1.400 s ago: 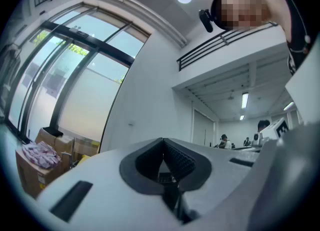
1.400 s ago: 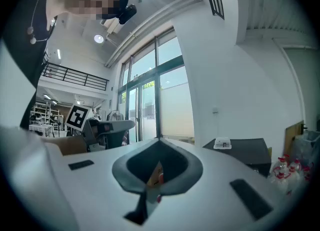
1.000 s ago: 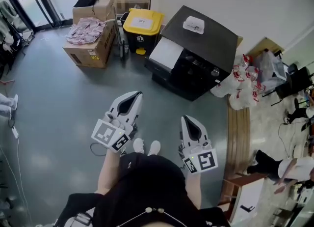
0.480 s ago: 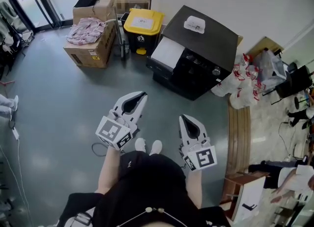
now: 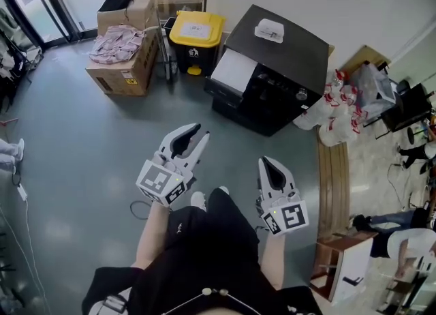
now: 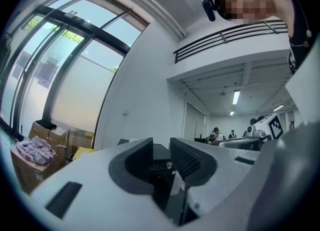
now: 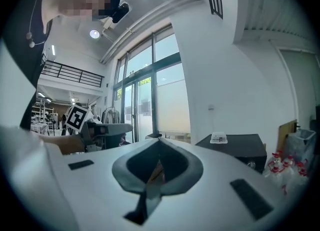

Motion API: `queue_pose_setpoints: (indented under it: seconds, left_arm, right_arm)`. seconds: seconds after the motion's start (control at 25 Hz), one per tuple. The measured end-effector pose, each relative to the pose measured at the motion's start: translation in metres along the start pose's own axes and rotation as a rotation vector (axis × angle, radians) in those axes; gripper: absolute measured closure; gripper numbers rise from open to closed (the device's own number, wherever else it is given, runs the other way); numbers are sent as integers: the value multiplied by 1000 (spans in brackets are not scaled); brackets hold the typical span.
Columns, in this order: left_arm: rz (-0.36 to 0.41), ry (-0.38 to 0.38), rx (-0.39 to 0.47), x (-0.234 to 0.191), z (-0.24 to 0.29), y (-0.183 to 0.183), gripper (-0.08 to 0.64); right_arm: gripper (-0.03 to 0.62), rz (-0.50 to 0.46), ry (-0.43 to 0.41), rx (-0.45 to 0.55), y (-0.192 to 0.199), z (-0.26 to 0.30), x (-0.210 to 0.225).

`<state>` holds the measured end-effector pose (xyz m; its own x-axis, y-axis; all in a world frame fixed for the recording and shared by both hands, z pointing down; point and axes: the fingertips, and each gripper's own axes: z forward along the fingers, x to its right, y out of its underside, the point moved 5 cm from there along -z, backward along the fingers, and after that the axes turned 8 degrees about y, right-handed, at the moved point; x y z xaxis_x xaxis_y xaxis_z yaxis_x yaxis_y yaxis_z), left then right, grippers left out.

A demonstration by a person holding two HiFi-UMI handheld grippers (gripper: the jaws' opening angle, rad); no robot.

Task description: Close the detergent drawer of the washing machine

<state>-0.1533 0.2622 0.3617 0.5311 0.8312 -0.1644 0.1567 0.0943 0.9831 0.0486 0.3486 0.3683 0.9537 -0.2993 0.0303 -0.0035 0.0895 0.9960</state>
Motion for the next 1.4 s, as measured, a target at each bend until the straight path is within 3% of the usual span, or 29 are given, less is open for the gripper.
queue_pose_setpoints:
  seconds: [0.12, 0.4, 0.52, 0.72, 1.08, 1.4]
  left_arm:
    - [33, 4, -6, 0, 1, -3, 465]
    - [4, 16, -25, -21, 16, 6, 465]
    - [-8, 22, -38, -33, 32, 10, 465]
    - [3, 66, -128, -54, 68, 26, 465]
    - [11, 84, -271, -110, 138, 58, 465]
    - [-109, 81, -412, -151, 181, 108, 465]
  right_arm:
    - [589, 0, 11, -1, 0, 6, 3]
    - [580, -62, 34, -10, 0, 25, 16]
    - [548, -95, 34, -20, 0, 41, 31]
    - [529, -151, 19, -70, 8, 74, 60]
    - [531, -301, -146, -284, 51, 158, 109]
    - [529, -289, -349, -428, 88, 222, 145]
